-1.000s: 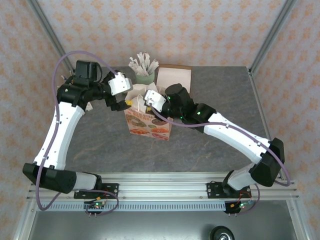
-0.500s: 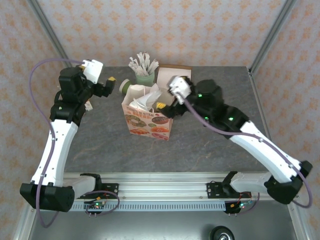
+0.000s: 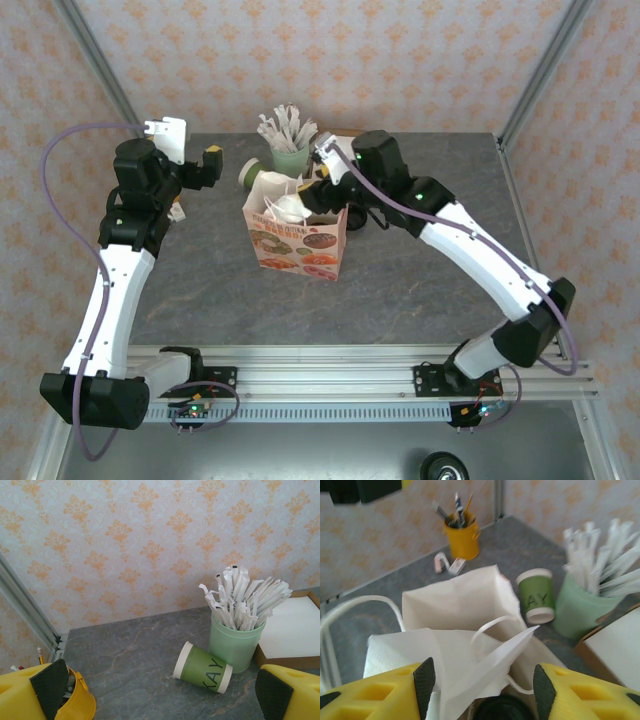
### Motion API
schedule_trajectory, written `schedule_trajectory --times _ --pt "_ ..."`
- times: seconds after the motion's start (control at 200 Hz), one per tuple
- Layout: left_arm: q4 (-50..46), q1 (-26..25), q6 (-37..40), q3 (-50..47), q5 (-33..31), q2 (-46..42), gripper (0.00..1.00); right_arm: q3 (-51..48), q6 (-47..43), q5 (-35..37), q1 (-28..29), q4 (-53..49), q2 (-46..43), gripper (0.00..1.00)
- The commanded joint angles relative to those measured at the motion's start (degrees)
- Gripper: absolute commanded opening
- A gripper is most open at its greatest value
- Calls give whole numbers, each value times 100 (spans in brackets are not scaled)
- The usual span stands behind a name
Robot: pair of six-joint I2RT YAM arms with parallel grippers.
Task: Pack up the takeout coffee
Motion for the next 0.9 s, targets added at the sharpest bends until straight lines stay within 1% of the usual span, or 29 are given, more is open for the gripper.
schedule_trajectory --times 0.0,0.02,0.035,0.075,0.14,0.245,0.31,0.36,0.39,0.42,0.475,0.515,0.54,0.626,0.656,0.676,0.681,0.726,0.741,0.786,0.836,0.896 --pt "156 -1 -90 1 -65 -124 100 340 68 -925 14 -713 269 40" --pt "153 -1 -80 -15 -71 -127 100 326 100 -903 25 -753 362 33" --pt "152 -1 -79 -23 -64 -118 100 311 122 -813 43 -773 418 30" --pt "131 -1 -86 -33 -50 -98 100 297 169 -542 84 -824 544 27" --pt "87 -1 -132 -26 41 -38 100 379 205 177 152 -934 755 21" --pt "38 -1 -226 -4 177 54 100 700 38 1140 229 -1297 973 20" --pt "72 -1 -280 -21 33 83 100 1109 -190 1646 265 -1825 1145 21" --pt "119 -1 -286 -32 -163 92 100 1414 -330 1833 267 -2125 1194 22" --pt "156 -1 -297 -46 -316 101 100 1531 -363 1869 267 -2152 1147 25" --pt "204 -1 -314 -59 -485 96 100 1587 -345 1840 252 -2067 1045 30" --pt "248 -1 -333 -70 -818 101 100 1575 -131 1622 166 -1746 794 42" --pt "266 -1 -349 -69 -1001 105 100 1498 185 1440 68 -1440 601 55" --pt "266 -1 -351 -66 -1095 110 100 1403 385 1356 -2 -1249 486 62" --pt "249 -1 -408 -52 -1312 142 100 881 973 1342 -138 -551 122 75" --pt "218 -1 -452 -37 -1402 165 100 678 1256 1404 -166 -343 21 81" --pt "192 -1 -483 -24 -1450 185 100 555 1511 1396 -187 -247 -31 87" --pt "185 -1 -488 -24 -1460 191 100 555 1511 1396 -187 -247 -31 87" --pt "108 -1 -547 18 -1533 236 100 384 1925 1218 -199 -175 -81 94" --pt "80 -1 -572 35 -1553 253 100 338 2065 1133 -199 -169 -86 99" --pt "18 7 -625 75 -1570 289 100 234 2619 918 -199 -173 -47 99" --pt "-16 8 -675 97 -1575 318 100 229 3420 857 -182 -321 69 99" --pt "5 8 -724 108 -1588 336 100 436 4112 862 -157 -708 313 99"
